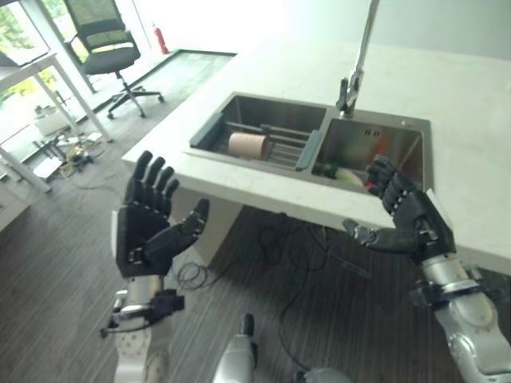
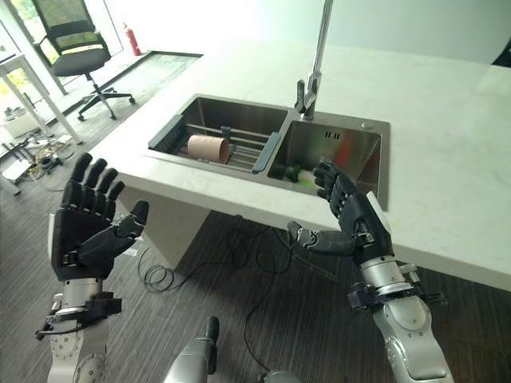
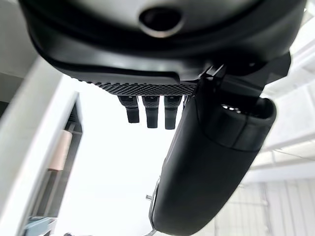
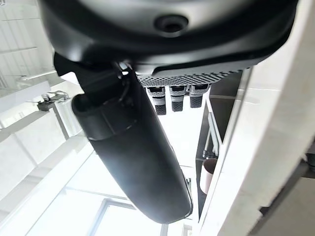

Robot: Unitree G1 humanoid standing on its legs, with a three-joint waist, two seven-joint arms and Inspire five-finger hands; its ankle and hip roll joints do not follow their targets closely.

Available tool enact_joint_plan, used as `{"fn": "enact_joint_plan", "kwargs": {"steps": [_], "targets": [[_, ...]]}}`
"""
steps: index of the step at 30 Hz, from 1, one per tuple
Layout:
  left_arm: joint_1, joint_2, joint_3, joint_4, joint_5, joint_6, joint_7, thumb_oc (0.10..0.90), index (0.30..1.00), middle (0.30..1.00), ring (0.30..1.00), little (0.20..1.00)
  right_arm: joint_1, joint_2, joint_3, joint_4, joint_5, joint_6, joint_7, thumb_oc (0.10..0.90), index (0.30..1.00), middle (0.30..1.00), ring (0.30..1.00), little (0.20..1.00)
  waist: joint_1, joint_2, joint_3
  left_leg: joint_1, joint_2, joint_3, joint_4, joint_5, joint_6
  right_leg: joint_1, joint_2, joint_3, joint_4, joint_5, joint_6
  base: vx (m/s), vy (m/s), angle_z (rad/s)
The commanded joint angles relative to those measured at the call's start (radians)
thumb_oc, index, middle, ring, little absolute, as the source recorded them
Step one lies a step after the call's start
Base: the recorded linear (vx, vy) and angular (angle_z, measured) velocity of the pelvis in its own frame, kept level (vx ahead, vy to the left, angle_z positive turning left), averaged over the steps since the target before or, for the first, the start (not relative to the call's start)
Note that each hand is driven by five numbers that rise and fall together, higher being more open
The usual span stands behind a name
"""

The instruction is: Place the dishes in the dishwasher.

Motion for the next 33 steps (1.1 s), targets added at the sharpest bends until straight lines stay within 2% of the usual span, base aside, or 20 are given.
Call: {"fn": "enact_joint_plan", "kwargs": {"steps": [1,4,5,8,10,11,12,13,14,15,17,18,19,21,22,24,26,30,32,33], "targets": [[-0.09,0.096,0.065,-0.141,0.061,-0.134,0.041,0.8,0.9,0.9,0.9,0.9,-0.106,0.001,-0.075,-0.112,0.065,-0.101,-0.002,0.8,0.9,0.9,0.9,0.9,0.014,-0.04,-0.057,0.103,0.005,0.058,0.01,-0.017,-0.032,0.04,-0.081,-0.049,-0.103,0.047,0.157,0.27,0.277,-0.67],[-0.109,0.107,0.089,-0.153,0.055,-0.113,0.012,0.8,0.9,0.9,0.9,0.9,-0.042,0.013,-0.127,-0.141,0.068,-0.105,-0.008,0.8,0.9,0.9,0.9,0.9,0.001,-0.053,-0.083,0.137,-0.018,0.063,0.01,-0.052,-0.007,0.056,-0.119,-0.063,-0.103,0.051,0.18,0.22,0.203,-0.05],[-0.116,0.116,0.104,-0.154,0.051,-0.105,-0.002,0.8,0.9,0.9,0.9,0.9,-0.021,0.031,-0.146,-0.136,0.062,-0.119,-0.022,0.8,0.9,0.9,0.9,0.9,-0.002,-0.06,-0.093,0.156,-0.035,0.06,0.01,-0.068,0.009,0.061,-0.145,-0.077,-0.103,0.063,0.193,0.24,0.189,0.11],[-0.123,0.123,0.111,-0.149,0.042,-0.088,-0.034,0.8,0.9,0.9,0.9,0.9,-0.007,0.062,-0.153,-0.13,0.06,-0.127,-0.035,0.8,0.9,0.9,0.9,0.9,-0.005,-0.073,-0.101,0.171,-0.062,0.06,0.01,-0.083,0.035,0.079,-0.175,-0.089,-0.103,0.097,0.21,0.2,0.17,0.11],[-0.121,0.129,0.116,-0.149,0.032,-0.055,-0.092,0.8,0.9,0.9,0.9,0.9,-0.001,0.084,-0.154,-0.119,0.056,-0.128,-0.039,0.8,0.9,0.9,0.9,0.9,-0.007,-0.079,-0.106,0.176,-0.085,0.063,0.01,-0.093,0.058,0.105,-0.185,-0.089,-0.103,0.154,0.226,0.18,0.176,0.08],[-0.118,0.134,0.117,-0.152,0.037,-0.041,-0.108,0.8,0.9,0.9,0.9,0.9,-0.002,0.093,-0.152,-0.116,0.054,-0.123,-0.04,0.8,0.9,0.9,0.9,0.9,-0.008,-0.079,-0.108,0.182,-0.094,0.062,0.01,-0.096,0.068,0.121,-0.186,-0.092,-0.103,0.207,0.237,0.17,0.174,0.09],[-0.114,0.137,0.118,-0.153,0.043,-0.036,-0.115,0.8,0.9,0.9,0.9,0.9,-0.003,0.103,-0.145,-0.112,0.048,-0.122,-0.039,0.8,0.9,0.9,0.9,0.9,-0.011,-0.071,-0.108,0.191,-0.098,0.055,0.01,-0.099,0.076,0.131,-0.183,-0.098,-0.103,0.266,0.242,0.15,0.159,0.04],[-0.112,0.138,0.119,-0.154,0.049,-0.035,-0.115,0.8,0.9,0.9,0.9,0.9,-0.004,0.11,-0.141,-0.11,0.043,-0.121,-0.037,0.8,0.9,0.9,0.9,0.9,-0.014,-0.064,-0.106,0.199,-0.101,0.048,0.01,-0.101,0.079,0.131,-0.18,-0.1,-0.103,0.299,0.244,0.17,0.224,-0.03],[-0.107,0.142,0.125,-0.153,0.054,-0.024,-0.124,0.8,0.9,0.9,0.9,0.9,-0.009,0.129,-0.127,-0.1,0.023,-0.115,-0.03,0.8,0.9,0.9,0.9,0.9,-0.023,-0.039,-0.096,0.228,-0.101,0.031,0.01,-0.114,0.091,0.083,-0.173,-0.109,0.018,0.359,0.242,0.15,0.207,-0.08],[-0.105,0.14,0.128,-0.15,0.055,-0.018,-0.127,0.8,0.9,0.9,0.9,0.9,-0.014,0.138,-0.118,-0.093,0.018,-0.112,-0.022,0.8,0.9,0.9,0.9,0.9,-0.029,-0.031,-0.091,0.24,-0.096,0.036,0.01,-0.12,0.092,0.04,-0.178,-0.12,0.056,0.363,0.238,0.15,0.191,-0.19],[-0.103,0.146,0.133,-0.145,0.045,-0.003,-0.116,0.8,0.9,0.9,0.9,0.9,-0.025,0.141,-0.104,-0.08,0.021,-0.105,-0.01,0.8,0.9,0.9,0.9,0.9,-0.03,-0.029,-0.089,0.249,-0.084,0.056,0.01,-0.126,0.086,0.003,-0.186,-0.16,0.025,0.341,0.227,0.11,0.006,-0.44],[-0.106,0.151,0.135,-0.139,0.014,0.002,-0.122,0.8,0.9,0.9,0.9,0.9,-0.035,0.138,-0.1,-0.07,0.025,-0.102,-0.01,0.8,0.9,0.9,0.9,0.9,-0.029,-0.033,-0.089,0.254,-0.08,0.061,0.01,-0.132,0.083,0.004,-0.181,-0.18,-0.041,0.338,0.223,0.15,-0.137,-0.53],[-0.108,0.154,0.138,-0.132,-0.016,0.001,-0.121,0.8,0.9,0.9,0.9,0.9,-0.04,0.133,-0.099,-0.06,0.025,-0.103,-0.01,0.8,0.9,0.9,0.9,0.9,-0.03,-0.041,-0.084,0.264,-0.079,0.067,0.01,-0.14,0.078,-0.004,-0.183,-0.2,-0.103,0.332,0.224,0.15,-0.189,-0.46],[-0.103,0.154,0.15,-0.13,-0.041,-0.001,-0.124,0.8,0.9,0.9,0.9,0.9,-0.04,0.121,-0.099,-0.055,0.035,-0.109,-0.007,0.8,0.9,0.9,0.9,0.9,-0.036,-0.066,-0.071,0.289,-0.087,0.088,0.01,-0.163,0.069,-0.075,-0.209,-0.214,-0.103,0.268,0.223,0.13,-0.189,-0.45],[-0.097,0.151,0.151,-0.133,-0.046,0.001,-0.127,0.8,0.9,0.9,0.9,0.9,-0.041,0.113,-0.098,-0.055,0.046,-0.11,-0.005,0.8,0.9,0.9,0.9,0.9,-0.041,-0.076,-0.07,0.304,-0.089,0.099,0.01,-0.177,0.067,-0.114,-0.216,-0.217,-0.103,0.241,0.223,0.17,-0.186,-0.5],[-0.092,0.147,0.149,-0.135,-0.042,0.003,-0.133,0.8,0.9,0.9,0.9,0.9,-0.038,0.112,-0.093,-0.054,0.052,-0.114,0.003,0.8,0.9,0.9,0.9,0.9,-0.055,-0.087,-0.072,0.324,-0.101,0.101,0.01,-0.202,0.071,-0.156,-0.213,-0.189,-0.103,0.265,0.225,0.2,-0.213,-0.68],[-0.096,0.137,0.134,-0.133,-0.044,0.008,-0.141,0.8,0.9,0.9,0.9,0.9,-0.036,0.097,-0.091,-0.046,0.041,-0.116,-0.001,0.8,0.9,0.9,0.9,0.9,-0.062,-0.085,-0.085,0.326,-0.095,0.099,0.01,-0.205,0.067,-0.159,-0.189,-0.163,-0.103,0.212,0.209,0.19,-0.243,0.13],[-0.1,0.119,0.119,-0.14,-0.074,0.019,-0.138,0.8,0.9,0.9,0.9,0.9,-0.062,0.094,-0.078,-0.034,0.032,-0.096,-0.011,0.8,0.9,0.9,0.9,0.9,-0.05,-0.075,-0.104,0.337,-0.068,0.126,0.01,-0.2,0.048,-0.117,-0.159,-0.162,-0.103,0.175,0.188,0.15,-0.195,0.27],[-0.094,0.109,0.121,-0.147,-0.088,0.025,-0.145,0.8,0.9,0.9,0.9,0.9,-0.056,0.095,-0.081,-0.037,0.031,-0.086,-0.007,0.8,0.9,0.9,0.9,0.9,-0.046,-0.073,-0.101,0.356,-0.058,0.149,0.01,-0.181,0.03,-0.099,-0.154,-0.163,-0.103,0.164,0.179,0.17,-0.221,-0.11],[-0.089,0.093,0.113,-0.152,-0.114,0.031,-0.164,0.8,0.9,0.9,0.9,0.9,-0.035,0.092,-0.089,-0.034,0.019,-0.097,0.0,0.8,0.9,0.9,0.9,0.9,-0.035,-0.087,-0.081,0.385,-0.049,0.212,0.01,-0.036,-0.009,-0.073,-0.171,-0.17,-0.103,0.146,0.161,0.19,-0.331,-0.16]]}}
